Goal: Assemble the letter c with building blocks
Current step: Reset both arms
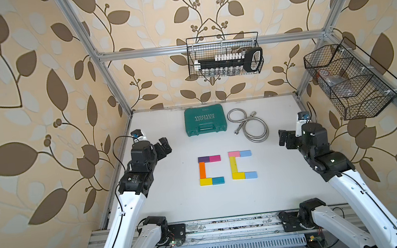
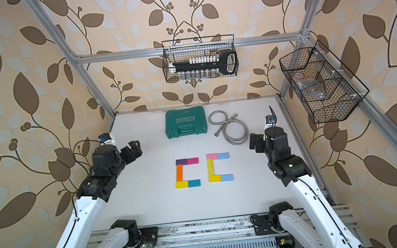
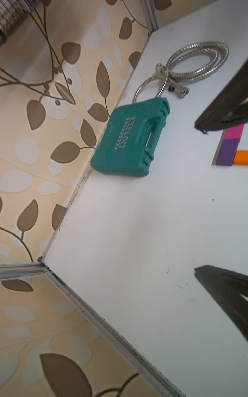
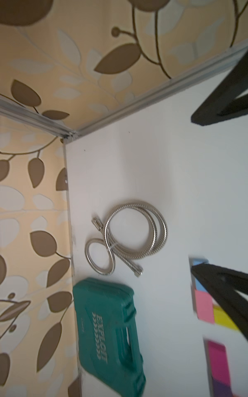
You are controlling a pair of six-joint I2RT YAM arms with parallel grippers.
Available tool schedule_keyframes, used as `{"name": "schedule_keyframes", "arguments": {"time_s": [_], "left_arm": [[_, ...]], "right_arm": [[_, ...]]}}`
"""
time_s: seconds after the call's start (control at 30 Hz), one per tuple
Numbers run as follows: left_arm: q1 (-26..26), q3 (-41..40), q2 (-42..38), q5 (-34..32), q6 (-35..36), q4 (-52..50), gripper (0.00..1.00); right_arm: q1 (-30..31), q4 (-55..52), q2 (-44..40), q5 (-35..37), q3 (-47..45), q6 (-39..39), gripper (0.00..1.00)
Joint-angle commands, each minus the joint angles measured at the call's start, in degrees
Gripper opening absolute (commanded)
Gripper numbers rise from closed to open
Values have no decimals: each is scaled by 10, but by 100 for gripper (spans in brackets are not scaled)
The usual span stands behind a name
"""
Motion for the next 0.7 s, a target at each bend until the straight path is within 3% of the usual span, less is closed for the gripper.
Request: {"name": "schedule_keyframes", "arguments": {"time_s": [0.0, 0.17, 0.37, 0.5, 0.6, 0.67], "left_arm": [[-1, -90, -33, -48, 65, 152, 99], [-1, -175, 7, -60, 118, 284, 99], [-1, -206, 165, -41, 207, 472, 99], [-1, -235, 252, -30, 218, 571, 99], [0, -231, 300, -11, 219, 614, 99], [0, -231, 352, 8, 231, 657, 99]], "right_arm": [[-29, 156, -2, 83, -65, -65, 99], [-66, 302, 42, 9, -151, -18, 99], [-69, 535, 227, -71, -200, -41, 99], [-70, 638, 321, -118, -219, -66, 99], [-69, 798, 406, -151, -260, -79, 99], [-70, 693, 394, -173, -218, -87, 99]]}}
